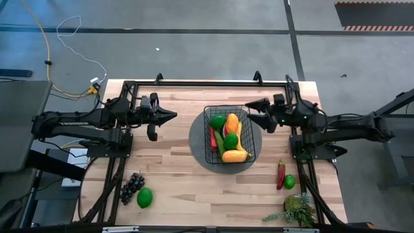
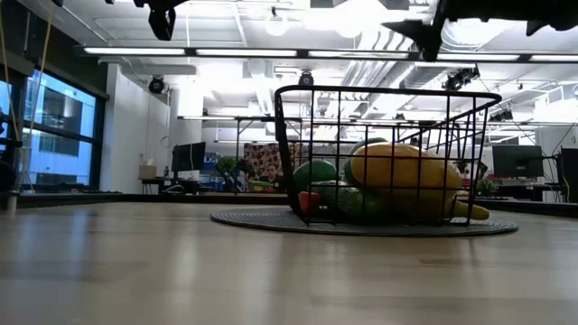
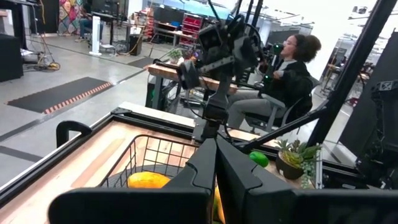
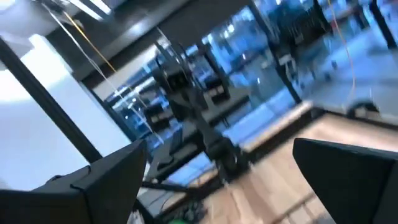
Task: Build produce basket
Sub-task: Put the black grapes into the black wire basket
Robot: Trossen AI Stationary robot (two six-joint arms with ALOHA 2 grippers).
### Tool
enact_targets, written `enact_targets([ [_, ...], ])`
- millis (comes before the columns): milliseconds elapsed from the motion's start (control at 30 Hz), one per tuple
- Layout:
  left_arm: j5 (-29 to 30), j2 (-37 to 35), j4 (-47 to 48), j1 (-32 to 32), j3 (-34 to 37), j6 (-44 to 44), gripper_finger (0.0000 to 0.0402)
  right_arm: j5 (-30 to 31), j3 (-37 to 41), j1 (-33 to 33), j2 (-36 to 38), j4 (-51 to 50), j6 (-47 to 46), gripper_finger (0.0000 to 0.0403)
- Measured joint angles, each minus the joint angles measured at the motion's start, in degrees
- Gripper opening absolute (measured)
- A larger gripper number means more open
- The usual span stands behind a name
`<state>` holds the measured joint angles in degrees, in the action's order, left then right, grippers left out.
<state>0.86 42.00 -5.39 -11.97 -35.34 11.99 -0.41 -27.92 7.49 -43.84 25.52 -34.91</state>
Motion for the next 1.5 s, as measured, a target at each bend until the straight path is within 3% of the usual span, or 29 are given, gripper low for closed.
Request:
enact_targets([
  [300, -0.32, -0.02, -0.46, 0.0, 0.01, 1.31, 0.0, 3.24, 0.0, 0.0, -0.01, 0.48, 19.43, 0.0383],
  [500, -4.54, -0.02, -1.38, 0.05, -0.01, 3.91, 0.0, 3.3, 0.0, -0.04, -0.45, -1.24, 23.56, 0.0382],
  [667, -4.72, -0.02, -1.38, 0.04, 0.0, 3.91, 0.0, 3.28, 0.02, -0.04, -0.51, -4.01, 23.3, 0.0363],
  [833, -4.74, -0.02, -1.37, 0.04, -0.02, 3.91, 0.0, 2.04, 0.02, -0.04, -0.51, -5.02, 23.38, 0.0312],
  [1100, -4.66, -0.02, -1.36, 0.02, -0.01, 3.91, 0.0, 0.22, 0.02, -0.04, -0.51, -6.34, 23.39, 0.0197],
  [1500, -4.52, -0.02, -1.34, -0.02, 0.0, 3.91, 0.0, -2.22, 0.02, -0.04, -0.51, -6.43, 24.79, 0.009],
])
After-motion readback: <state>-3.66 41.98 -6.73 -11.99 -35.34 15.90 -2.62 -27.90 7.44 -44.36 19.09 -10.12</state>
